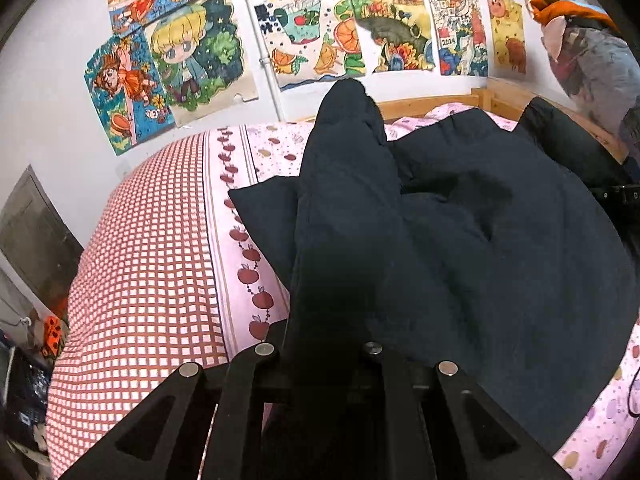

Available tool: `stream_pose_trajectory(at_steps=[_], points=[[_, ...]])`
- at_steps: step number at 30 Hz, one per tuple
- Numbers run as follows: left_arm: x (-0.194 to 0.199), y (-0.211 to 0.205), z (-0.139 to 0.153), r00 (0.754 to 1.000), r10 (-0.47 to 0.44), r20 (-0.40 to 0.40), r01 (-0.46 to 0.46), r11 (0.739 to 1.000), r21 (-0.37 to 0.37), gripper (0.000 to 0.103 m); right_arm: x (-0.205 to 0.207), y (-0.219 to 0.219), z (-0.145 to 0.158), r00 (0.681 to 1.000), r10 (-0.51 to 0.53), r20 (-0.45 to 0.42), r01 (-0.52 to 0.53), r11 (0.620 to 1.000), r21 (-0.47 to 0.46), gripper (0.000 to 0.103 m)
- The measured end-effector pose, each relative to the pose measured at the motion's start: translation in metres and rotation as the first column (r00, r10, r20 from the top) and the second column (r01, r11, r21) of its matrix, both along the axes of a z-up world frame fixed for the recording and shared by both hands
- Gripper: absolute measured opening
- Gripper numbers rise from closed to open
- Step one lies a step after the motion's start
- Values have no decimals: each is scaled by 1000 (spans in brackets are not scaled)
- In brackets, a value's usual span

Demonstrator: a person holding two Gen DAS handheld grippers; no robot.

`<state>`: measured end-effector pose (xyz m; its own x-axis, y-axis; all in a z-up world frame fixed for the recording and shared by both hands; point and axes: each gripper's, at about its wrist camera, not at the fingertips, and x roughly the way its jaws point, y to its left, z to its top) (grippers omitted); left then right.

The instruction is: Fold large clothes

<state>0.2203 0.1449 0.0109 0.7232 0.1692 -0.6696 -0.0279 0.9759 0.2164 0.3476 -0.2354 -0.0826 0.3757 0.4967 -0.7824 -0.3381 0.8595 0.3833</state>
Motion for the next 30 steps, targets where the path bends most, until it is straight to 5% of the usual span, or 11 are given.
stream_pose_trajectory(at_steps=[9, 20, 22, 27, 30], points=[[22, 13, -32, 999, 39, -11, -39, 999, 15, 31, 9, -1, -24, 999, 1, 43, 2, 998, -58, 37], [13, 24, -33, 994, 105, -17, -105, 994, -43, 59, 3, 8, -32, 996, -50, 75, 59, 990, -128, 61], [8, 25, -29, 992, 125, -12, -125, 990, -66, 67, -1, 5, -27, 992, -94, 90, 107, 982, -157, 73], [-19, 16, -10, 988, 145, 51, -136, 979, -152, 90, -21, -10, -1, 967, -212, 143, 233, 961, -151, 85], [-40, 1, 6, 987, 137, 80, -123, 980, -159, 93, -42, -13, 21, 953, -234, 194, 261, 957, -129, 90]])
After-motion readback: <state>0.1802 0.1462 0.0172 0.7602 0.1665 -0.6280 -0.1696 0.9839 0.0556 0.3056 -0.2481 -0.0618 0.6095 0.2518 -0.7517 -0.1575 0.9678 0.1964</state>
